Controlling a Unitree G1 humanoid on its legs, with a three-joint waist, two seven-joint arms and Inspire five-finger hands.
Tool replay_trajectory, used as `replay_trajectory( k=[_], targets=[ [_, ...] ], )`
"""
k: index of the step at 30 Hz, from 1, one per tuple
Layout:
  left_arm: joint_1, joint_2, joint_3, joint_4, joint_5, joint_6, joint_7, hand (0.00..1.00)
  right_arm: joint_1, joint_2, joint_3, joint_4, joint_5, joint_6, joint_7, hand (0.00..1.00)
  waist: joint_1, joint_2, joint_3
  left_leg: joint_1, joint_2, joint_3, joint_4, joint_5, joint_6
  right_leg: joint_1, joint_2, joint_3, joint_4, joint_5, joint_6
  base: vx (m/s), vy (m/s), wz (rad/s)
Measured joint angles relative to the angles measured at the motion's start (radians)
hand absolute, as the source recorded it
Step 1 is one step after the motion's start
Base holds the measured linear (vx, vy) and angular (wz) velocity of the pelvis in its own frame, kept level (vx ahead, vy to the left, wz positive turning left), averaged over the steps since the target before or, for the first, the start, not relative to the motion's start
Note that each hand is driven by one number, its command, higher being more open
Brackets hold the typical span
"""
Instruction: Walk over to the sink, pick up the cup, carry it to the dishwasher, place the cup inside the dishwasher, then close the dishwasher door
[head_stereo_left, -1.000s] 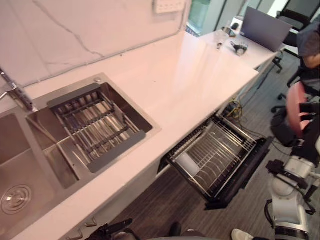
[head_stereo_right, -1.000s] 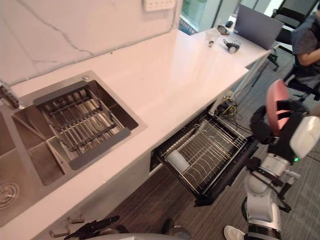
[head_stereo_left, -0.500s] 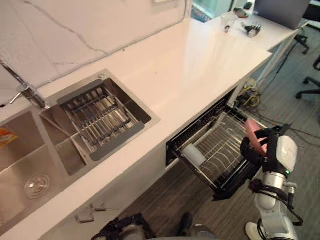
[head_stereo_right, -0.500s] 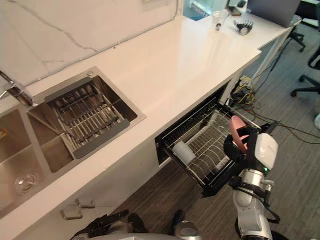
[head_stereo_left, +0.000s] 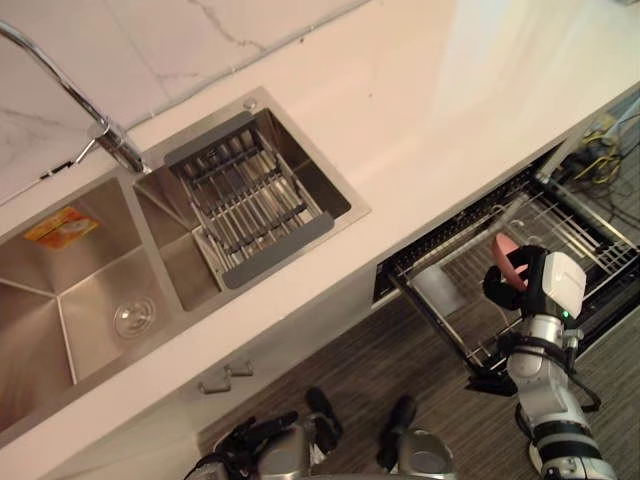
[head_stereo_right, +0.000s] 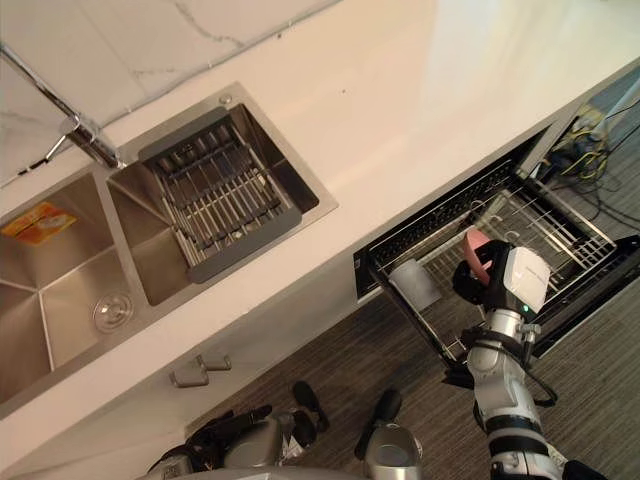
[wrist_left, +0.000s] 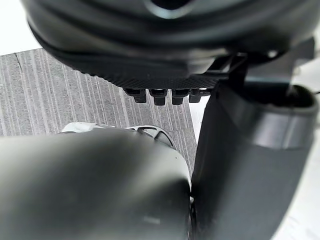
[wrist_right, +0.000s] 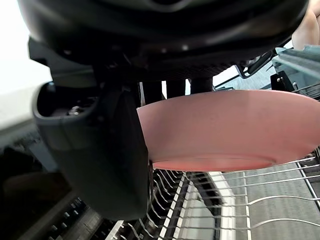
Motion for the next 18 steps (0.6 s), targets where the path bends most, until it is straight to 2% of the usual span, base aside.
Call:
replay_trajectory(
  k=[4, 5, 8, 13, 18],
  targets=[
    [-0.023, -0.004, -0.003, 0.000, -0.058, -0.014, -0.011, 1.00, -0.095, -0.056, 0.001, 0.095, 0.037, 0.057, -0.046, 0.00, 0.001, 0.034, 0.063, -0.038, -0.007, -0.030, -0.001, 0.022, 0.003, -0.036, -0.011, 0.000, 0.018, -0.006, 0.000, -0.04, 0.058, 0.13],
    [-0.025, -0.007, -0.004, 0.000, -0.068, -0.015, -0.011, 1.00, -0.106, -0.063, 0.001, 0.108, 0.055, 0.067, -0.047, 1.00, 0.002, 0.040, 0.067, -0.045, -0.009, -0.036, -0.002, 0.024, 0.003, -0.043, -0.013, 0.000, 0.021, -0.007, 0.000, -0.03, 0.039, 0.04],
    [-0.031, -0.019, -0.005, 0.003, -0.091, -0.022, -0.011, 1.00, -0.128, -0.062, 0.012, 0.143, 0.124, 0.106, -0.056, 1.00, 0.007, 0.054, 0.085, -0.054, -0.014, -0.067, -0.007, 0.033, -0.009, -0.056, -0.017, 0.002, 0.023, -0.010, 0.000, 0.00, 0.012, 0.00],
    [-0.035, -0.025, -0.007, 0.004, -0.092, -0.033, -0.012, 1.00, -0.127, -0.043, 0.014, 0.178, 0.143, 0.139, -0.058, 1.00, 0.018, 0.052, 0.087, -0.055, -0.013, -0.072, -0.007, 0.042, -0.022, -0.056, -0.021, -0.001, 0.030, -0.005, -0.005, 0.04, 0.013, 0.01],
    [-0.038, -0.026, -0.006, 0.003, -0.109, -0.034, -0.012, 1.00, -0.137, -0.007, 0.018, 0.176, 0.213, 0.135, -0.056, 1.00, 0.018, 0.038, 0.096, -0.053, -0.014, -0.079, -0.006, 0.047, -0.029, -0.055, -0.024, -0.003, 0.040, -0.006, -0.006, 0.00, 0.023, 0.01]
  ],
)
